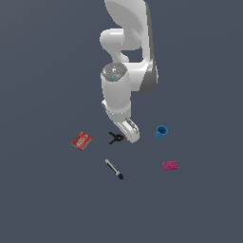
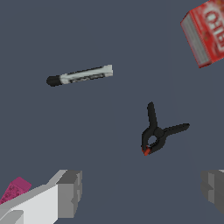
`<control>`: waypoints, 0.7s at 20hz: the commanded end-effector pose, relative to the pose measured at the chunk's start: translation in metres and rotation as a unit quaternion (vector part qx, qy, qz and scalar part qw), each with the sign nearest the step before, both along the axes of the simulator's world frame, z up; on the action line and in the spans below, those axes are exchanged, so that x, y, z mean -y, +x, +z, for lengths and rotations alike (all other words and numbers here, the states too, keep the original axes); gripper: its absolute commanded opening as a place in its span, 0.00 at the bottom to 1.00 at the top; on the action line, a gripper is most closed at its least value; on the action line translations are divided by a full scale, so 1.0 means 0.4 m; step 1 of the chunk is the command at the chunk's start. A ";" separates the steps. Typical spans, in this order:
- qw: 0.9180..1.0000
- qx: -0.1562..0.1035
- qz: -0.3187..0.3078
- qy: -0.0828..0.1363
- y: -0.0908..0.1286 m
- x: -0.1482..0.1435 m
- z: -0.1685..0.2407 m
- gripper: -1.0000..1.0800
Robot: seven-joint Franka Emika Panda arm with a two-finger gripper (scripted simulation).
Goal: Pick up a designated object from a clutter of objects.
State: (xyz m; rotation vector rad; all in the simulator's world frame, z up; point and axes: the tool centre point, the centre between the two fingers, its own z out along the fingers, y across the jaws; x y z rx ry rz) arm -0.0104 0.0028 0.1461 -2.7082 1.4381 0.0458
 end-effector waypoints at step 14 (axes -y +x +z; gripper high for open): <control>0.975 -0.015 -0.219 -0.028 -0.083 0.056 -0.173 0.96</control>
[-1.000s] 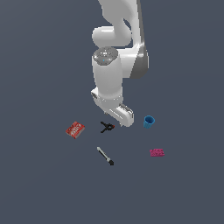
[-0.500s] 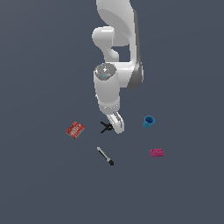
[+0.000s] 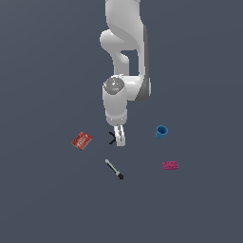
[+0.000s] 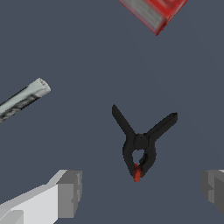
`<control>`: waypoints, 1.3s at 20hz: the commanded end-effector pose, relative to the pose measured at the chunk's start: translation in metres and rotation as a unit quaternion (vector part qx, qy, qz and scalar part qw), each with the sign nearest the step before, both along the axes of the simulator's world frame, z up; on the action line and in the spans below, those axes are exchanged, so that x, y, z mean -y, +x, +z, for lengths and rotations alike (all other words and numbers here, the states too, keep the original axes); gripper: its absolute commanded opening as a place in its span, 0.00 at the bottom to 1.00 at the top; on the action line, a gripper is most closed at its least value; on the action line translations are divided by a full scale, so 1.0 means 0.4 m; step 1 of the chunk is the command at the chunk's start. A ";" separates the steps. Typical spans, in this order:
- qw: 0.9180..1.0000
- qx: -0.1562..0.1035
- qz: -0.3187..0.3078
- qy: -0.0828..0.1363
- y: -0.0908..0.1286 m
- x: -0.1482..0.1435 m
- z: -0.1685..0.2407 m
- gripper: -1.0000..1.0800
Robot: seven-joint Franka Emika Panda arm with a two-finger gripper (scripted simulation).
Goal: Pick up a designated object from a clutter of objects.
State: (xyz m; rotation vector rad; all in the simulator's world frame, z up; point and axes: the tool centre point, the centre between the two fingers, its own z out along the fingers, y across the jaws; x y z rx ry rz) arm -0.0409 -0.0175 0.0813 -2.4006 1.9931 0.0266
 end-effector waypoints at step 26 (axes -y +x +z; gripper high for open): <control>0.998 -0.002 -0.066 -0.013 -0.031 0.023 -0.149 0.96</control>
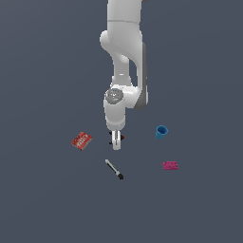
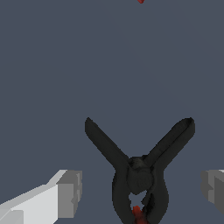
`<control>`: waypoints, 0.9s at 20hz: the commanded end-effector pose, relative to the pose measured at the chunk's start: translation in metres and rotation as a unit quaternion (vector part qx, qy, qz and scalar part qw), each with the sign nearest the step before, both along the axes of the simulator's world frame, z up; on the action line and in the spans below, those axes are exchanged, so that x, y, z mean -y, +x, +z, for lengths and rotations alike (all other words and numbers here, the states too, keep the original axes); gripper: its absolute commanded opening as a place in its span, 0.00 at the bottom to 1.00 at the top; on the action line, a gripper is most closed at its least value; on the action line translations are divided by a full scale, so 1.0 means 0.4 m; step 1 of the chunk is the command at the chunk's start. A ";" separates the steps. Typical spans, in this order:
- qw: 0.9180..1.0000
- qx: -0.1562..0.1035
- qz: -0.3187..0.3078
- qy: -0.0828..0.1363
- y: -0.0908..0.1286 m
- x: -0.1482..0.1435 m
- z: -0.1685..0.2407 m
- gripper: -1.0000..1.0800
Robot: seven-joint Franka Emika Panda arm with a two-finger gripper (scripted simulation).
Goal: Pick up a designated object from a clutter of objects.
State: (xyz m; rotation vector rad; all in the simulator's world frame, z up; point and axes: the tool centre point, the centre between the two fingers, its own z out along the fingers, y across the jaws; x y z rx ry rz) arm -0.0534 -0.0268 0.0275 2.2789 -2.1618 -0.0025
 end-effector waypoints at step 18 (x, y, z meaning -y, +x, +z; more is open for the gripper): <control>1.000 0.001 -0.001 0.000 0.003 0.001 -0.033 0.00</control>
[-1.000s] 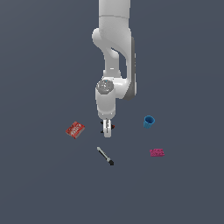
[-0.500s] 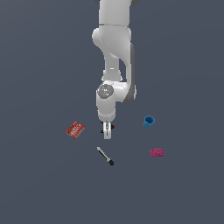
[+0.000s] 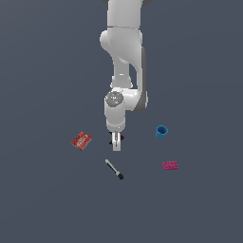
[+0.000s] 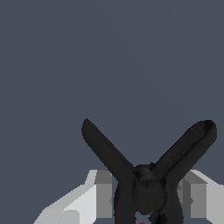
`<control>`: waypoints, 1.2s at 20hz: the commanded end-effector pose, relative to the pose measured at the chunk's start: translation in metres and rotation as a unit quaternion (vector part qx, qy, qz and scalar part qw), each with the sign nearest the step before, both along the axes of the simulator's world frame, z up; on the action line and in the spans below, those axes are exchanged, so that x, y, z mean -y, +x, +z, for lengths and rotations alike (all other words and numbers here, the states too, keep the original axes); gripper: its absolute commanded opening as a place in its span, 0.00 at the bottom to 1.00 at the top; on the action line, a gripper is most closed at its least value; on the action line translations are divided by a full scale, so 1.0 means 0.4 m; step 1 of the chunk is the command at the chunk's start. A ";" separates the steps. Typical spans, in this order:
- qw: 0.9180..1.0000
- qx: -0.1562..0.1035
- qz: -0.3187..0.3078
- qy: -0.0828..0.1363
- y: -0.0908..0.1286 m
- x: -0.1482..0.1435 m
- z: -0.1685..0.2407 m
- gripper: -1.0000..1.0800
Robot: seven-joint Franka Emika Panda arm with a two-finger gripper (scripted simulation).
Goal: Pick up a designated object from a clutter of objects.
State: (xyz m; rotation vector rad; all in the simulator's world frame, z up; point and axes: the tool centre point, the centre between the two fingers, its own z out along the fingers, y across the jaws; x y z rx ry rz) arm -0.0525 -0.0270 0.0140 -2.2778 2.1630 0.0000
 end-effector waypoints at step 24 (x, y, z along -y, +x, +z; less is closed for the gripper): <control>1.000 -0.001 -0.002 -0.003 0.156 0.207 0.339 0.00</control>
